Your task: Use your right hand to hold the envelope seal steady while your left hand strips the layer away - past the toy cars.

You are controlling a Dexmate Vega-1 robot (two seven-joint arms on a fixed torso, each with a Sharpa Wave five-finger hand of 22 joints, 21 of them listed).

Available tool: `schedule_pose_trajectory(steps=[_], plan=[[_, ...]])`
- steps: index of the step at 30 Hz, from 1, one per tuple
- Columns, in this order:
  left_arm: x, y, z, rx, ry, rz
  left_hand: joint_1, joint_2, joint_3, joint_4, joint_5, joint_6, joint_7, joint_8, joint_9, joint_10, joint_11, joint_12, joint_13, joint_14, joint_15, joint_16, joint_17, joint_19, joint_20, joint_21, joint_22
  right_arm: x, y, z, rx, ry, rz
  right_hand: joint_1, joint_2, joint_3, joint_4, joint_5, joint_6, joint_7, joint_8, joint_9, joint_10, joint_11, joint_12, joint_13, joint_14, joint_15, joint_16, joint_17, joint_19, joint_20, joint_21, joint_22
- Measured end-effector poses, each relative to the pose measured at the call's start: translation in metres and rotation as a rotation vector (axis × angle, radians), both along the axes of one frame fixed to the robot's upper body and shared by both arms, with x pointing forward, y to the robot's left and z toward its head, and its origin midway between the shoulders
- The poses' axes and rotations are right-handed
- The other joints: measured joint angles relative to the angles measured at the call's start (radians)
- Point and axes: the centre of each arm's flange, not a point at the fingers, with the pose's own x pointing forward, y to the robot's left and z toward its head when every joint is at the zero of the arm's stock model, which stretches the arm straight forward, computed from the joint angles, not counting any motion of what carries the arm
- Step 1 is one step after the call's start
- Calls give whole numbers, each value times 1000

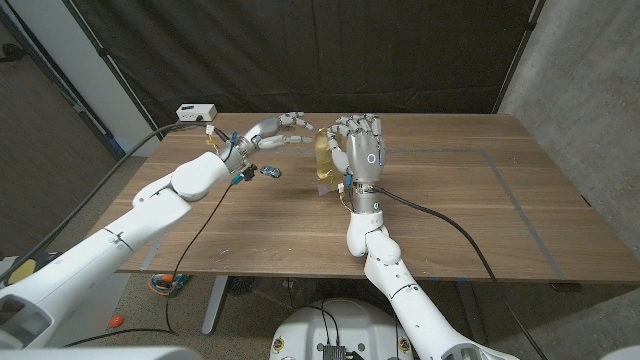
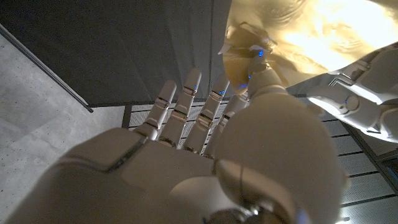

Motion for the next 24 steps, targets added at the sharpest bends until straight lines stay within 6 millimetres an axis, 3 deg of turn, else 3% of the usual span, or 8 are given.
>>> schedule_pose_trajectory(steps=[7,10,16,19,24], plan=[[3,-10,-8,-45,7,9,24,24,0,0,-1,35,-4,37,18,41,-11,12,1,27,-9,11,0,0,0,0,0,-1,2,0,-7,-4,13,0,0,2,-2,0,0,0,0,0,6,5,0,0,5,5,0,0,0,0,0,-4],[4,-13,-10,-58,8,11,55,55,4,-2,-13,78,0,68,29,67,-24,18,3,43,-15,16,0,0,0,5,4,-2,2,2,-6,-9,21,7,-7,5,0,0,9,9,0,0,5,5,0,4,5,5,0,0,0,0,0,-4],[5,-20,-12,-86,8,8,126,126,45,-6,-53,198,11,114,13,129,-61,27,-2,74,-39,28,-1,0,0,14,4,-2,0,4,-2,-14,30,9,-9,12,-1,0,12,9,0,0,11,0,0,5,17,2,0,0,0,0,4,-9],[5,-22,-13,-101,8,6,148,148,56,-8,-67,233,13,117,-7,161,-79,33,-6,95,-52,34,-3,0,0,18,4,-2,-1,5,0,-15,35,7,-10,15,1,-1,13,9,-2,0,11,0,0,5,19,2,0,0,0,0,4,-9],[6,-26,-14,-113,5,5,148,148,56,-8,-75,215,13,96,-26,163,-80,33,-8,100,-47,34,-8,0,0,20,4,-2,-3,7,4,-18,39,2,-10,18,-2,-8,13,9,-3,0,16,5,-1,5,19,2,0,2,0,0,8,-14]])
